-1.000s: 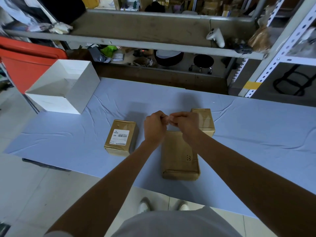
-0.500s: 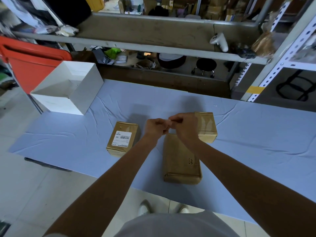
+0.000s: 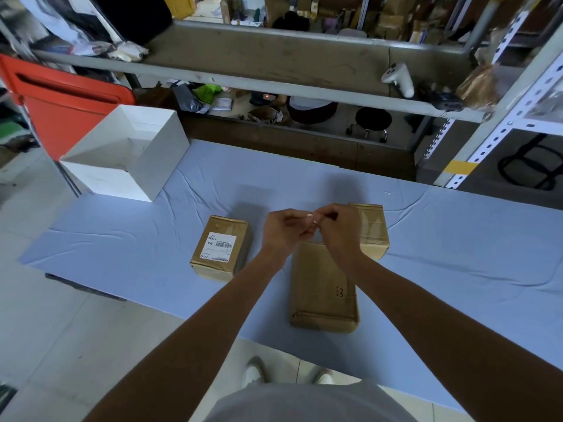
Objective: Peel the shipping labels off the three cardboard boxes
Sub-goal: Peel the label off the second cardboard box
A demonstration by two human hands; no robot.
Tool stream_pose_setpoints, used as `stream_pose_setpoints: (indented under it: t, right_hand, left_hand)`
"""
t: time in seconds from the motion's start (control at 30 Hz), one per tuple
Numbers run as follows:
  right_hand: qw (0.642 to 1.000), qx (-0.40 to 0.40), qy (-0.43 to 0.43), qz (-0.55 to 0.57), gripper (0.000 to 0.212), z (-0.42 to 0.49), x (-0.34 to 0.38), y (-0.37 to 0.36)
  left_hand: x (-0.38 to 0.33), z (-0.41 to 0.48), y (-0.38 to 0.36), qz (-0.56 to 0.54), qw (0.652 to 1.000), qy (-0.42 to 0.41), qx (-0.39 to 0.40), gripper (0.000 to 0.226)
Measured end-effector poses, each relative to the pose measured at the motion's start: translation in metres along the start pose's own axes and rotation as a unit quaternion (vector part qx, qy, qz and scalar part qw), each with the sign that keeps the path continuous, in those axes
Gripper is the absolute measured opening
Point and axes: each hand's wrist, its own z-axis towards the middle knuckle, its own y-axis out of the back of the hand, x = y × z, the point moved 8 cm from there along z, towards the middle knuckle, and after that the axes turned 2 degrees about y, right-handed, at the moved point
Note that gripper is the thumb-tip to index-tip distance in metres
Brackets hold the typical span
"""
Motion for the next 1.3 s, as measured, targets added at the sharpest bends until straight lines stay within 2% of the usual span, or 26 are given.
stream_pose_setpoints:
  t: [0.1, 0.17, 0.4, 0.57, 0.73, 0.83, 0.93, 1.13, 1.3]
  right_hand:
    - [0.991, -0.012, -0.105, 0.086, 0.021, 0.001, -0.017, -0.002]
    - [0.985, -0.013, -0.134, 0.109, 0.025, -0.002, -0.023, -0.003]
    - [0.978, 0.003, -0.123, 0.167, 0.011, -0.001, -0.018, -0.007]
    - [0.972, 0.061, -0.132, 0.183, 0.011, 0.006, -0.016, -0.007]
    - [0.972, 0.065, -0.131, 0.185, 0.029, 0.013, -0.012, -0.002]
    - [0.965, 0.071, -0.142, 0.209, 0.021, 0.012, -0.014, -0.003]
    - [0.967, 0.07, -0.145, 0.198, 0.021, 0.02, -0.011, 0.003]
    - [0.967, 0.109, -0.14, 0.182, 0.01, 0.031, 0.0, -0.012]
    - [0.965, 0.15, -0.143, 0.16, 0.007, 0.031, 0.013, -0.04]
  left_hand:
    - [-0.003, -0.002, -0.001, 0.005, 1.0, -0.022, -0.01, 0.014]
    - [-0.004, -0.001, -0.002, 0.013, 0.999, -0.027, -0.012, 0.014]
    - [-0.012, 0.001, 0.007, 0.035, 0.998, -0.052, -0.022, 0.016]
    - [-0.018, 0.002, -0.001, 0.166, 0.982, -0.063, -0.069, 0.027]
    - [-0.034, 0.006, -0.008, 0.221, 0.967, -0.098, -0.077, 0.016]
    - [-0.04, 0.008, -0.008, 0.219, 0.97, -0.089, -0.066, 0.007]
    - [-0.047, 0.012, -0.006, 0.22, 0.97, -0.084, -0.058, 0.007]
    - [-0.04, 0.02, 0.014, 0.145, 0.984, -0.004, -0.107, 0.005]
    - [-0.044, 0.017, 0.044, 0.16, 0.977, -0.005, -0.139, 0.006]
